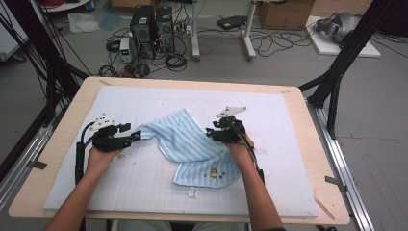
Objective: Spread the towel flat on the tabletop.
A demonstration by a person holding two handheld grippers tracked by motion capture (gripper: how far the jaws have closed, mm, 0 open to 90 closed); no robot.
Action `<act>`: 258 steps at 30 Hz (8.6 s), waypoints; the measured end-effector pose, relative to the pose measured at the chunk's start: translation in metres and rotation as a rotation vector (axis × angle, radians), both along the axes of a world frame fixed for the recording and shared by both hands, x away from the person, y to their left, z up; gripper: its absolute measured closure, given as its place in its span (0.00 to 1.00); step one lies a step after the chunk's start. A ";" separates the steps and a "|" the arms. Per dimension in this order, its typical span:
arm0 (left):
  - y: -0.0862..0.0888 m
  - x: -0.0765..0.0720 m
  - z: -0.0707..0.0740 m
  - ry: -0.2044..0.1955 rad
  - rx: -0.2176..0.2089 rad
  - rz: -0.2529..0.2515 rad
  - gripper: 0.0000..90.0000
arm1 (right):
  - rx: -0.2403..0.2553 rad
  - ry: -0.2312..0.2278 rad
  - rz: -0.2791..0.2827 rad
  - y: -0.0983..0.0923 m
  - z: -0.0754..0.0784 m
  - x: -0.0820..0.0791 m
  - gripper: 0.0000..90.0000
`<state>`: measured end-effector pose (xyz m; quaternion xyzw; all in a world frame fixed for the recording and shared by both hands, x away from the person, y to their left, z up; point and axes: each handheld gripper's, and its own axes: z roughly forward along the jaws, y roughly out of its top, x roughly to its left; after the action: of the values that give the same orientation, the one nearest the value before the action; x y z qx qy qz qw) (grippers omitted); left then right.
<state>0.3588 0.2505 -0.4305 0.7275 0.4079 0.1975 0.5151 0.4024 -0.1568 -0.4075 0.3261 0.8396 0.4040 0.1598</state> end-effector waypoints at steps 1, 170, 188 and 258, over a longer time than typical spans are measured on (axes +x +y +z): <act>0.000 0.000 0.000 -0.002 0.002 -0.001 0.43 | -0.007 0.008 0.005 0.003 -0.001 0.005 0.67; -0.075 -0.006 -0.017 0.088 0.020 -0.207 0.46 | 0.092 -0.071 -0.287 -0.075 0.004 -0.020 0.52; -0.147 -0.007 -0.020 0.089 0.279 -0.306 0.70 | 0.145 -0.078 -0.279 -0.116 -0.011 -0.077 0.48; -0.028 -0.067 -0.016 0.059 0.071 -0.121 0.49 | -0.046 0.017 -0.079 -0.047 -0.031 -0.136 0.74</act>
<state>0.2914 0.2223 -0.4461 0.7741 0.3710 0.1589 0.4878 0.2665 -0.2035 -0.4387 0.3586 0.8364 0.3753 0.1760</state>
